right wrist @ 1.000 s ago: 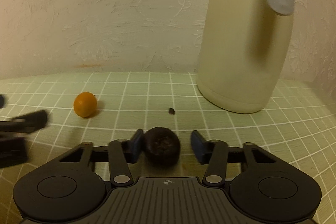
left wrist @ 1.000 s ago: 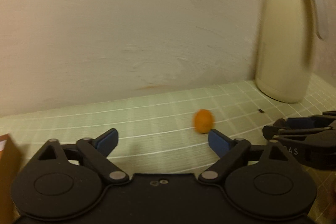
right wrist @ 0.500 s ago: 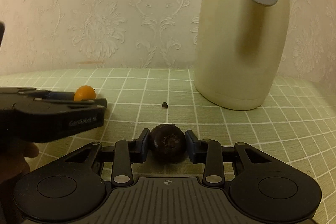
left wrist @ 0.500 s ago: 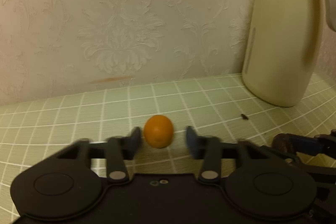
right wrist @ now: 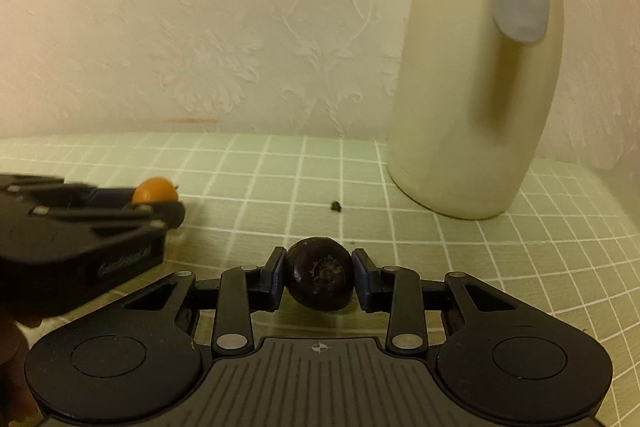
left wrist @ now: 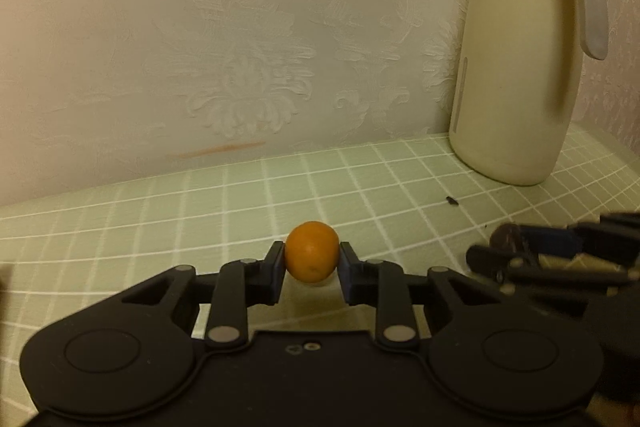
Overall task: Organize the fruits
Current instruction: 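Carry the kumquat and chestnut over the white box with both tools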
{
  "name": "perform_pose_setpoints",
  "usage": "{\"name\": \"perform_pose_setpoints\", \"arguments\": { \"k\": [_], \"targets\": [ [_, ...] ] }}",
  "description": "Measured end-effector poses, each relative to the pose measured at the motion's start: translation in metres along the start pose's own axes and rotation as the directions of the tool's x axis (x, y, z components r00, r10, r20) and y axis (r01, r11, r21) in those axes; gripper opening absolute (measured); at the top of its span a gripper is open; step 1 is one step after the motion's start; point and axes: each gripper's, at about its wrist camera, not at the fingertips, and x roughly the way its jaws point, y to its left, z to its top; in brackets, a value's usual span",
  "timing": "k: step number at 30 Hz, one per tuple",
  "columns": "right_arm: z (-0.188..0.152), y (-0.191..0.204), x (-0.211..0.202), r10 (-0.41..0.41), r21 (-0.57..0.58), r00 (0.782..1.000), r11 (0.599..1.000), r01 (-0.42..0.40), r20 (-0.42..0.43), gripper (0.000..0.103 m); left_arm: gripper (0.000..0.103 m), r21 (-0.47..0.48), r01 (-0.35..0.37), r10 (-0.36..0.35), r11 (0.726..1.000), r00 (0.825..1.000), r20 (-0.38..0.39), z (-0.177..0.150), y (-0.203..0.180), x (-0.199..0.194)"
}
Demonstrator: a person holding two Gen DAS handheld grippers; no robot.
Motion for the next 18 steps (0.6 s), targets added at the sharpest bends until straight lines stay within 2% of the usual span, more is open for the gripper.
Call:
{"name": "perform_pose_setpoints", "arguments": {
  "k": [5,18],
  "targets": [
    [0.007,0.019,-0.016,0.036,-0.02,0.999,0.999,-0.035,0.031,0.035,0.018,-0.016,-0.027,0.027,1.0,1.0,0.002,-0.006,0.019,-0.029],
    [0.028,0.094,-0.086,0.155,-0.148,0.978,0.98,-0.134,0.137,0.035,0.018,-0.062,-0.123,0.129,0.99,0.986,0.104,-0.014,0.073,-0.133]
  ]
}}
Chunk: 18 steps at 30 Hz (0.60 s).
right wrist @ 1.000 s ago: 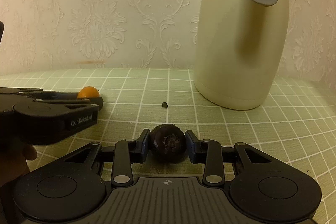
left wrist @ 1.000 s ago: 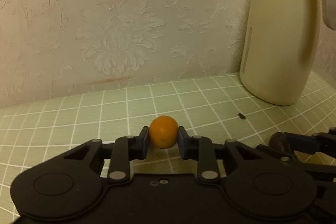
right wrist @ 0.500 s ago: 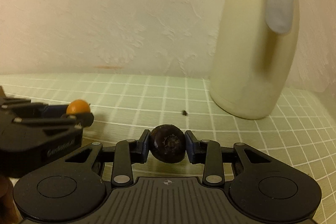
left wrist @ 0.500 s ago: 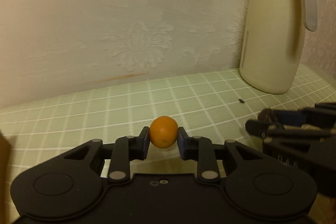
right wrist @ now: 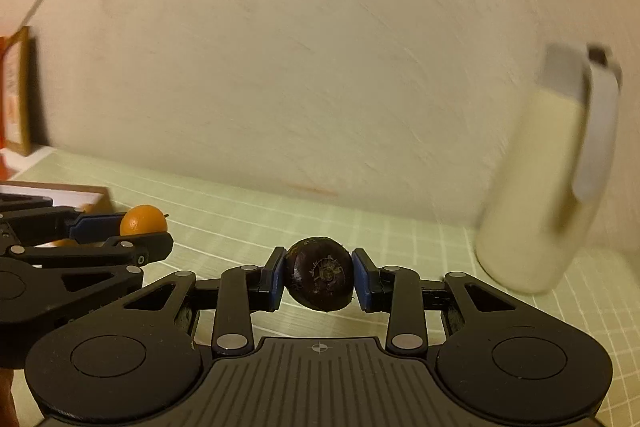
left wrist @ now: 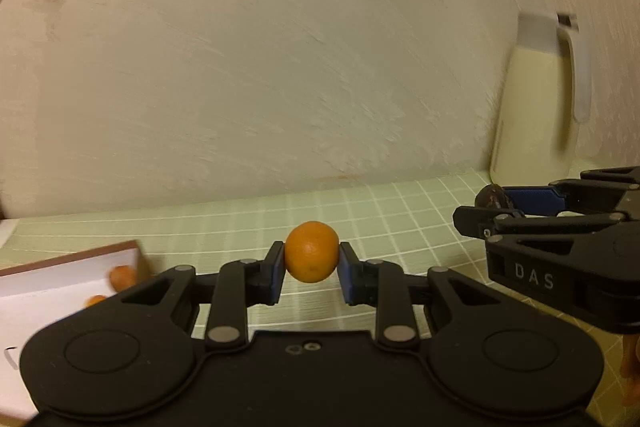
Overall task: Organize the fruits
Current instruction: 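Carry the kumquat and chestnut over the white box with both tools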
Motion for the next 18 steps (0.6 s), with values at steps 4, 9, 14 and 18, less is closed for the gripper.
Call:
{"name": "perform_pose_setpoints", "arguments": {
  "k": [4,9,14,18],
  "targets": [
    [0.009,0.024,-0.019,0.035,-0.036,0.999,0.999,-0.034,0.031,0.035,0.018,-0.03,-0.02,0.02,0.999,1.0,0.008,-0.004,0.014,-0.019],
    [0.02,0.048,-0.038,0.07,-0.075,0.996,0.995,-0.065,0.063,0.035,0.018,-0.047,-0.04,0.041,0.998,0.999,0.025,-0.008,0.026,-0.046],
    [0.027,0.063,-0.052,0.097,-0.102,0.992,0.991,-0.088,0.084,0.035,0.018,-0.057,-0.053,0.056,0.997,0.997,0.048,-0.007,0.035,-0.066],
    [0.03,0.072,-0.062,0.113,-0.112,0.988,0.988,-0.102,0.102,0.035,0.018,-0.064,-0.061,0.065,0.996,0.996,0.068,-0.007,0.039,-0.078]
  ]
}}
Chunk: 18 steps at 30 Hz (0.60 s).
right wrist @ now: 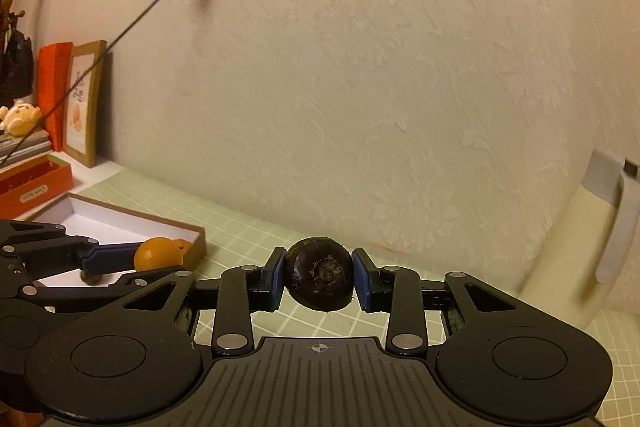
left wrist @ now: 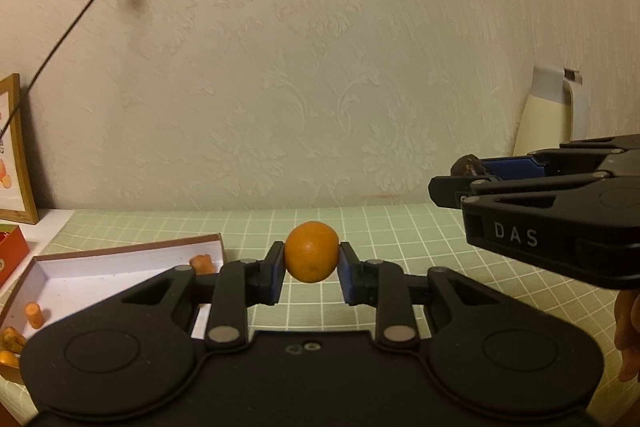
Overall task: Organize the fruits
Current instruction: 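Carry the kumquat and chestnut over the white box with both tools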
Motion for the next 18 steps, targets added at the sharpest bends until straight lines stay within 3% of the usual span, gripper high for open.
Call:
{"name": "perform_pose_setpoints", "arguments": {
  "k": [6,18],
  "targets": [
    [0.007,0.009,-0.008,0.037,-0.01,0.999,0.999,-0.037,0.039,0.035,0.018,0.001,-0.031,0.031,1.0,0.999,0.027,-0.005,0.014,-0.019],
    [0.018,0.06,0.004,0.138,-0.054,0.988,0.989,-0.135,0.061,0.035,0.018,-0.087,-0.169,0.173,0.982,0.984,0.05,-0.01,0.077,-0.043]
  ]
}}
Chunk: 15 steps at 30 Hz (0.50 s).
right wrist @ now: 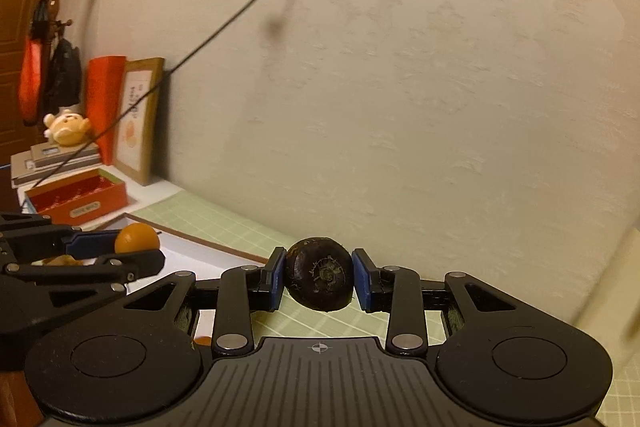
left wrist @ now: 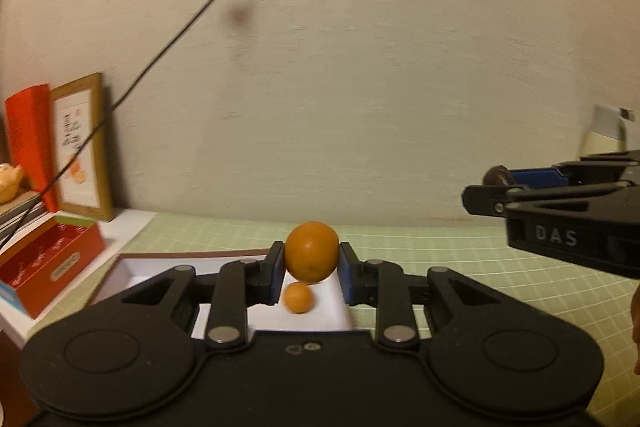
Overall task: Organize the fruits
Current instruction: 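Carry the kumquat and chestnut over the white box with both tools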
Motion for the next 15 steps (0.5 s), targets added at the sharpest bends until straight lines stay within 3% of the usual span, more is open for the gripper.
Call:
{"name": "perform_pose_setpoints", "arguments": {
  "k": [15],
  "targets": [
    [0.005,0.048,0.035,0.092,-0.036,0.996,0.995,-0.092,-0.006,0.035,0.018,-0.044,-0.129,0.129,0.991,0.992,-0.005,0.002,0.059,0.005]
  ]
}}
